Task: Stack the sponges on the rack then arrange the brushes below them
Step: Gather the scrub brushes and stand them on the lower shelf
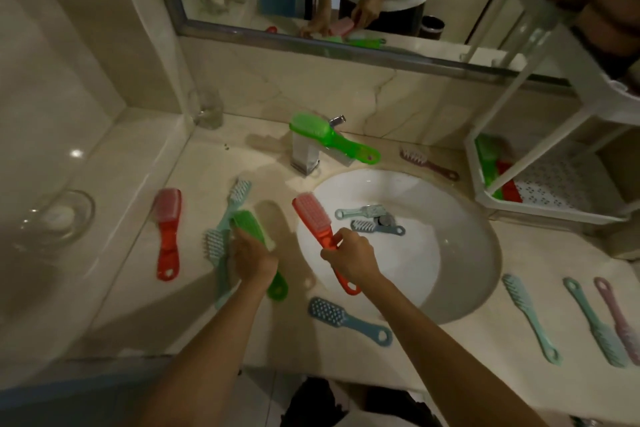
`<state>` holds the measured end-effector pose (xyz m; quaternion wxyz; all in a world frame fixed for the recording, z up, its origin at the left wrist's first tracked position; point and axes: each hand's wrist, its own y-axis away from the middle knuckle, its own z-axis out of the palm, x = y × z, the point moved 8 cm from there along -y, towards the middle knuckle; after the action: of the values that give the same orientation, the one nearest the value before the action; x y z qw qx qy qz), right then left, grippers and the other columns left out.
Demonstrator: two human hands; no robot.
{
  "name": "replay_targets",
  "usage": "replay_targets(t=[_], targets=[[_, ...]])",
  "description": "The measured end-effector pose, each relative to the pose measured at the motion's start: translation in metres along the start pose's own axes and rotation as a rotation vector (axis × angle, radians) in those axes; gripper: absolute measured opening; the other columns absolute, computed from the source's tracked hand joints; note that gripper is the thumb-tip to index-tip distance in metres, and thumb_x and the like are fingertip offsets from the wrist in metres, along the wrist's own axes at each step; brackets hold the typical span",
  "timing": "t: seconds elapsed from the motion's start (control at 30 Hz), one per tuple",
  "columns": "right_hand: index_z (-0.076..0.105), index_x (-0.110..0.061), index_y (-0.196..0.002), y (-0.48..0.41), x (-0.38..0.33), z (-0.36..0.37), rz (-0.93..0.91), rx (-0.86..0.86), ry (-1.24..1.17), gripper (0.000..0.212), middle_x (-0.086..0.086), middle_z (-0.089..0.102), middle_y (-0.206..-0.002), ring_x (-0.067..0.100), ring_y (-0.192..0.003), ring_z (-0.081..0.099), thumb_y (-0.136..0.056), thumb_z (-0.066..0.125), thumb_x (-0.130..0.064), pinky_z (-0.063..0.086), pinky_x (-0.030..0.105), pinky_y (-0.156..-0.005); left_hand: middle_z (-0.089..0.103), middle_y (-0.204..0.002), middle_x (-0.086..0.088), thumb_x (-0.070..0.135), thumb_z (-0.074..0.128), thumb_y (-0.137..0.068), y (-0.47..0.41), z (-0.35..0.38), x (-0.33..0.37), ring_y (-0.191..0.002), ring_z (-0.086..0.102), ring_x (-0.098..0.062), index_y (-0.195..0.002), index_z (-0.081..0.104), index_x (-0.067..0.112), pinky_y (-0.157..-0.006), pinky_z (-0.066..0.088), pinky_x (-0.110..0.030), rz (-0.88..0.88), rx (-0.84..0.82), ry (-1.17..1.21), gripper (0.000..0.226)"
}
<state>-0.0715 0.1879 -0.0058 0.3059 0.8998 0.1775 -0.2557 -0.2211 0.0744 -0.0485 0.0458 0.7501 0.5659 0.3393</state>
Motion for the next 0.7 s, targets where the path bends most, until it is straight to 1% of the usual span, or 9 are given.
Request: replay_targets(t=[0.2, 0.33, 0.37, 0.43, 0.5, 0.53, 0.6, 0.63, 0.7], targets=[[0.059, -0.006, -0.104, -0.008, 0.003, -0.009, 0.067, 0.035, 0.030, 0.028, 0.015, 0.069, -0.097, 0.021, -0.075, 0.059, -0.080, 0.062, -0.021, 0.050, 0.031, -0.070, 0.037, -0.142, -0.029, -0.004, 0.052, -0.086, -0.011, -0.002, -0.005, -0.126, 0.043, -0.043, -0.146, 0.009, -0.007, -0.099, 0.038, -0.043, 0.024, 0.047, 0.141, 0.075], [0.060, -0.006, -0.107, -0.009, 0.000, -0.030, 0.032, 0.088, 0.037, 0.028, 0.015, 0.069, -0.098, 0.020, -0.074, 0.055, -0.082, 0.061, -0.018, 0.040, 0.023, -0.058, 0.049, -0.133, -0.029, -0.005, 0.051, -0.082, -0.014, -0.015, 0.014, -0.117, 0.051, -0.044, -0.144, 0.025, -0.004, -0.093, 0.042, -0.042, 0.115, 0.083, 0.257, 0.067], [0.059, -0.006, -0.109, -0.009, 0.001, -0.036, 0.024, 0.106, 0.031, 0.029, 0.014, 0.068, -0.099, 0.020, -0.074, 0.054, -0.083, 0.061, -0.018, 0.040, 0.023, -0.058, 0.053, -0.128, -0.028, -0.004, 0.052, -0.081, -0.011, -0.019, 0.023, -0.112, 0.054, -0.043, -0.140, 0.033, -0.002, -0.088, 0.042, -0.040, 0.146, 0.080, 0.282, 0.061], [0.060, -0.005, -0.110, -0.007, 0.005, -0.051, 0.014, 0.151, 0.021, 0.029, 0.011, 0.067, -0.098, 0.019, -0.075, 0.054, -0.084, 0.061, -0.017, 0.044, 0.027, -0.065, 0.064, -0.105, -0.025, 0.001, 0.054, -0.081, -0.004, -0.021, 0.043, -0.094, 0.061, -0.040, -0.121, 0.051, 0.004, -0.075, 0.044, -0.037, 0.237, 0.022, 0.357, 0.040], [0.060, -0.006, -0.107, -0.002, 0.012, -0.068, 0.006, 0.210, 0.007, 0.027, 0.010, 0.067, -0.099, 0.021, -0.078, 0.056, -0.083, 0.062, -0.019, 0.044, 0.030, -0.069, 0.063, -0.075, -0.011, 0.006, 0.057, -0.079, 0.005, -0.014, 0.062, -0.072, 0.060, -0.032, -0.098, 0.053, 0.013, -0.062, 0.045, -0.033, 0.323, -0.087, 0.409, 0.020], [0.060, -0.007, -0.106, 0.001, 0.018, -0.078, 0.005, 0.242, -0.003, 0.027, 0.012, 0.067, -0.101, 0.024, -0.081, 0.058, -0.083, 0.062, -0.020, 0.043, 0.029, -0.069, 0.059, -0.068, -0.006, 0.006, 0.058, -0.078, 0.010, -0.009, 0.072, -0.063, 0.057, -0.028, -0.092, 0.052, 0.015, -0.056, 0.044, -0.029, 0.362, -0.138, 0.410, 0.018], [0.061, -0.008, -0.106, 0.009, 0.032, -0.097, 0.020, 0.302, -0.018, 0.029, 0.013, 0.068, -0.101, 0.030, -0.090, 0.062, -0.082, 0.065, -0.025, 0.041, 0.030, -0.070, 0.056, -0.063, -0.003, 0.004, 0.060, -0.077, 0.026, 0.004, 0.092, -0.050, 0.051, -0.020, -0.086, 0.048, 0.017, -0.043, 0.042, -0.022, 0.424, -0.244, 0.416, 0.020], [0.061, -0.009, -0.105, 0.013, 0.040, -0.106, 0.029, 0.331, -0.034, 0.030, 0.014, 0.069, -0.100, 0.032, -0.091, 0.063, -0.081, 0.066, -0.026, 0.043, 0.032, -0.071, 0.056, -0.064, -0.003, 0.003, 0.061, -0.078, 0.035, 0.011, 0.103, -0.046, 0.050, -0.017, -0.084, 0.047, 0.019, -0.041, 0.040, -0.019, 0.456, -0.298, 0.417, 0.022], [0.061, -0.008, -0.100, 0.019, 0.057, -0.124, 0.044, 0.384, -0.083, 0.026, 0.017, 0.069, -0.096, 0.034, -0.089, 0.064, -0.080, 0.067, -0.024, 0.048, 0.037, -0.074, 0.058, -0.066, -0.004, 0.003, 0.062, -0.079, 0.055, 0.027, 0.127, -0.043, 0.050, -0.016, -0.078, 0.045, 0.024, -0.043, 0.040, -0.023, 0.524, -0.384, 0.383, 0.027]])
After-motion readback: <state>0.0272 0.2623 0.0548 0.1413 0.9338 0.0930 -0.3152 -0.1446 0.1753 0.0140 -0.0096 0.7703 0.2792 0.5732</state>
